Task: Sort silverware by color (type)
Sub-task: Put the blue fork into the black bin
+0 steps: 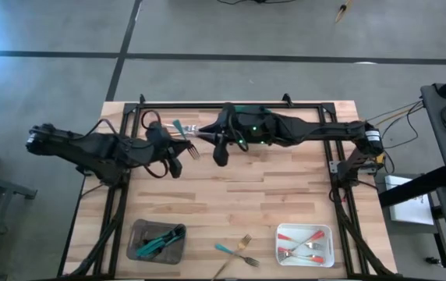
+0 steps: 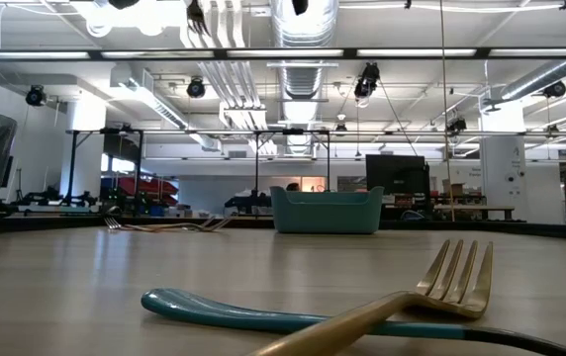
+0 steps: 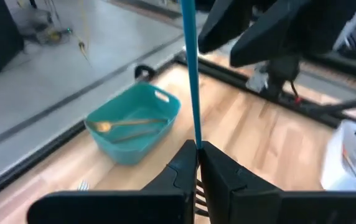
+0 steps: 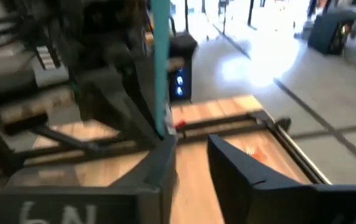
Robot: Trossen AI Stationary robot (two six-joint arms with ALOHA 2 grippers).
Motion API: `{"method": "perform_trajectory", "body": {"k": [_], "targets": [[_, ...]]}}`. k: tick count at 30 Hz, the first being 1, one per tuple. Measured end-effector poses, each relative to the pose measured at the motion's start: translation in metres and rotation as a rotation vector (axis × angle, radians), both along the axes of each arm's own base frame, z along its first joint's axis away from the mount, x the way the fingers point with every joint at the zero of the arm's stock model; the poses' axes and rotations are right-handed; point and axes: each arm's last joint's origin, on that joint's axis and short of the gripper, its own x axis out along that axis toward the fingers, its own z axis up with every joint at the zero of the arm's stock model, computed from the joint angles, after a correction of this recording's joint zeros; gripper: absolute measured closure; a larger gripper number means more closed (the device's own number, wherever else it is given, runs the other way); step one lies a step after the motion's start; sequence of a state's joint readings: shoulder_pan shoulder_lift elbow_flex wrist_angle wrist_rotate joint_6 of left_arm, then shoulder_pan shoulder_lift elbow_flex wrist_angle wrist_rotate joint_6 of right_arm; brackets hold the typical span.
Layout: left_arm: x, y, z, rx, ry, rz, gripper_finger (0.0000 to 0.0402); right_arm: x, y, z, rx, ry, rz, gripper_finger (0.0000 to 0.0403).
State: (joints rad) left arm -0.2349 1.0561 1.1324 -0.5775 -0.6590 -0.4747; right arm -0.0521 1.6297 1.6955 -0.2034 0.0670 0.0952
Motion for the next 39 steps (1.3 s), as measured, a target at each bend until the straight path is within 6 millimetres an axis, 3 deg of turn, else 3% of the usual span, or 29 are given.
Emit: {"method": "perform_trajectory", "body": {"k": [6,10,13,18,23,39], "targets": [[-0.018,-0.017,-0.002,-0.180,0.239,-0.277,0.0401,-0.029,0.003,0.004,0.104,0.163,-0.026,0.0268],[-0.028,-0.046,-0.011,-0.357,0.356,-0.587,0.0402,-0.041,0.008,-0.005,0.175,0.308,-0.049,0.0264],[-0.040,-0.070,-0.024,-0.441,0.442,-0.717,0.0402,-0.045,0.015,-0.012,0.205,0.390,-0.050,0.0270],[-0.060,-0.100,-0.053,-0.506,0.583,-0.738,0.0402,-0.045,0.029,-0.027,0.234,0.510,-0.045,0.0286],[-0.067,-0.117,-0.081,-0.538,0.675,-0.672,0.0402,-0.036,0.045,-0.041,0.288,0.559,-0.049,0.0298],[-0.054,-0.156,-0.129,-0.339,0.870,-0.741,0.0401,-0.022,0.119,-0.082,0.410,0.711,0.005,0.0301]]}}
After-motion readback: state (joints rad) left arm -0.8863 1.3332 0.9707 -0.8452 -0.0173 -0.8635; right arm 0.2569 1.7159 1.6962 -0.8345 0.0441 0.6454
